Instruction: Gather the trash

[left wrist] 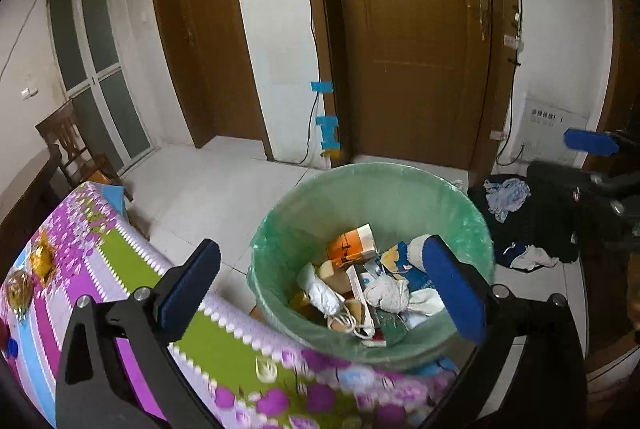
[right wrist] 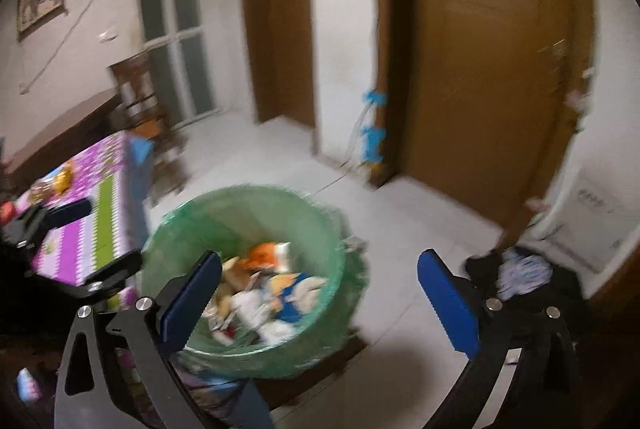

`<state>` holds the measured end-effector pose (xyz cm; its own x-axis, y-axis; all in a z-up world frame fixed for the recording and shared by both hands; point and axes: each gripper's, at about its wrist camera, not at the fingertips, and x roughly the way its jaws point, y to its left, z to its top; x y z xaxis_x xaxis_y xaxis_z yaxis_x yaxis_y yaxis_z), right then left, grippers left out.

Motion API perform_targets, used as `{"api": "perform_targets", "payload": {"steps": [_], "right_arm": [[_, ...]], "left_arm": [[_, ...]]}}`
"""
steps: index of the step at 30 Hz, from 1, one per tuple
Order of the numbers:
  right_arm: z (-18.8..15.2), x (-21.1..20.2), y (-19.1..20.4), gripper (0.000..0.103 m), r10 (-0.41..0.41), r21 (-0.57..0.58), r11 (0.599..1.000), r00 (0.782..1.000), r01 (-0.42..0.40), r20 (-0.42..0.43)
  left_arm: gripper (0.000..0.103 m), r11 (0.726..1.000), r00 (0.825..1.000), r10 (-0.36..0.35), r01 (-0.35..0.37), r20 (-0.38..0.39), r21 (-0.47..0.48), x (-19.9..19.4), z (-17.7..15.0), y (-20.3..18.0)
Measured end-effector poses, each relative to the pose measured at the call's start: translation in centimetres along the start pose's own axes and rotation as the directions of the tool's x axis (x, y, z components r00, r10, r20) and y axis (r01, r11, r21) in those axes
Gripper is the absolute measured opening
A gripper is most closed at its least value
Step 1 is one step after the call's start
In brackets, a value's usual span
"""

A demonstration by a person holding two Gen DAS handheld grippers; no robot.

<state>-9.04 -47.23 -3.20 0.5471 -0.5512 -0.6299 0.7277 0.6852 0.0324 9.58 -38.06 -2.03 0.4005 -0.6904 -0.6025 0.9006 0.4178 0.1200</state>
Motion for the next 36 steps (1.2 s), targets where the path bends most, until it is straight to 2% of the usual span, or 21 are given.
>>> {"api": "perform_targets", "payload": {"steps": [1,3,5,7,12,16,20,28,36], "right_arm": [[-0.5,-1.0,0.4,0.098,-0.023,-0.005,1.000,0.999,0.023,0.027],[-1.2,-2.1,1.1,0.098,-0.015,-0.026,1.000,0.999,0.016,0.039],[-1.8,-2.8,2.0,0.098,-0.033,-0.041,0.999,0.998,0.035,0.048],[-2.5,-3.8,3.1,0.098,-0.036,-0.047,0.998,0.997,0.039,0.071],[-4.5,-5.3,4.3,0.098,0.017,-0.001,1.000,0.995,-0.017,0.097],[-6.4,-5.5,4.7,0.098,0.047,0.012,0.999,0.995,-0.048,0.084],[-7.5,-5.5,4.7,0.098,0.068,0.014,0.998,0.995,-0.069,0.073],[-7.8,-4.4,4.8,0.098,0.062,0.007,0.998,0.996,-0.063,0.063],[-7.9,-4.7,4.5,0.098,0.061,0.005,0.998,0.994,-0.062,0.087]], "left_arm": [[0.098,1.000,1.000,-0.006,0.006,0.004,-0.003,-0.5,-0.4,0.0],[0.098,1.000,1.000,0.004,-0.003,0.024,-0.030,-1.6,-1.2,0.4],[0.098,0.997,0.998,0.039,-0.035,0.056,-0.069,-2.8,-2.1,1.0],[0.098,0.991,0.995,0.087,-0.082,0.049,-0.109,-3.5,-3.1,1.7],[0.098,0.969,0.987,0.160,-0.152,0.024,-0.197,-4.7,-4.6,3.9],[0.098,0.962,0.988,0.153,-0.145,0.014,-0.233,-5.3,-5.3,4.8],[0.098,0.961,0.982,0.190,-0.182,0.018,-0.209,-5.6,-5.9,4.6],[0.098,0.970,0.991,0.130,-0.125,0.010,-0.209,-5.5,-6.3,4.3],[0.098,0.966,0.983,0.175,-0.159,0.060,-0.201,-6.1,-6.6,3.3]]}}
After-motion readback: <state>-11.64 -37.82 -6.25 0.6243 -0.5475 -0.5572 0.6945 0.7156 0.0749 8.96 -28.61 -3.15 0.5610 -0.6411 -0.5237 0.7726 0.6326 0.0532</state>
